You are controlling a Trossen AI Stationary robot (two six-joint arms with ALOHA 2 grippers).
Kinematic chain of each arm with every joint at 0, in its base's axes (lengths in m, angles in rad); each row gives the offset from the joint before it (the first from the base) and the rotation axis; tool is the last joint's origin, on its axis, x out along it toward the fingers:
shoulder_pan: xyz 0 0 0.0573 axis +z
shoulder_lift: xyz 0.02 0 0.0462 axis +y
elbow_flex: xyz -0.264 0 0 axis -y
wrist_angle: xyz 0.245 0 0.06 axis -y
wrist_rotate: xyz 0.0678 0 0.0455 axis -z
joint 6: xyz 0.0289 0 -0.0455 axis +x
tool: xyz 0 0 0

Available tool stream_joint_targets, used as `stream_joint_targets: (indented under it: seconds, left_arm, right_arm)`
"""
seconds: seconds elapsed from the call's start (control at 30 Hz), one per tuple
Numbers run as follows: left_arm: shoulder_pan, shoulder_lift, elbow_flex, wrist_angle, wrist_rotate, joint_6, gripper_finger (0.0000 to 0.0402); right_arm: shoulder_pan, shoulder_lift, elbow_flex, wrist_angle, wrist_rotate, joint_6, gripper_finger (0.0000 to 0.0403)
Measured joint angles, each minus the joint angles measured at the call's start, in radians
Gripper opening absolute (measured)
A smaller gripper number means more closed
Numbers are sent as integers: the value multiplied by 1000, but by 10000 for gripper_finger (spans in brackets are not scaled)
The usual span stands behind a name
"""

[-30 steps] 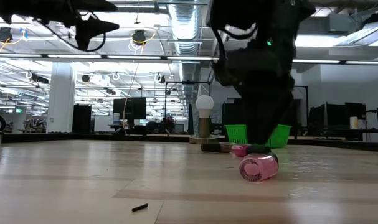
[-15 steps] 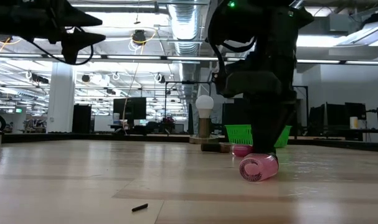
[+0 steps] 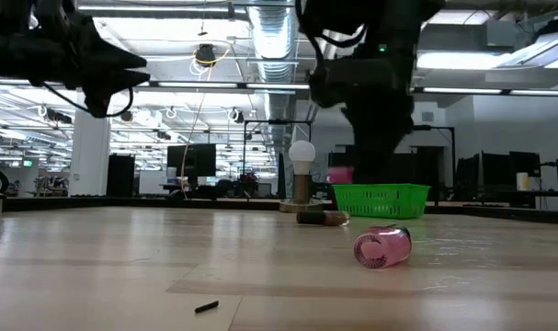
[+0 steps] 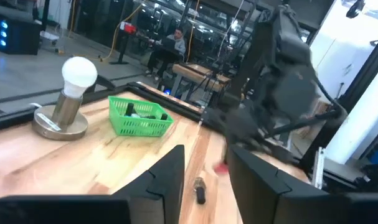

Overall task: Pick & Place Nail Polish
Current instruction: Put the red nail polish bottle into the green bin, then put the brown nail polish bottle into the green bin

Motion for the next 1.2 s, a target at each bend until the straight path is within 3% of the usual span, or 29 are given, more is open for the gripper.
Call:
stream_joint_targets:
  seconds: [0.33,0.57,0.77,0.97,1.2]
  left_arm:
    - [0,-13,-56,13,1,-31,102]
    - [0,-15,-67,13,0,-22,101]
    - [0,-12,-67,16,-12,-19,101]
    - [0,-6,-67,14,-17,-17,101]
    - [0,7,-67,19,-20,-17,101]
  right_arm:
    - [-299,-241,1,-127,148,-129,40]
    - [-499,-234,0,-164,166,-254,40]
    - [-556,-184,-7,-217,163,-321,42]
    - [-574,-147,-3,-174,167,-335,102]
    - [-568,-140,-6,-156,136,-373,146]
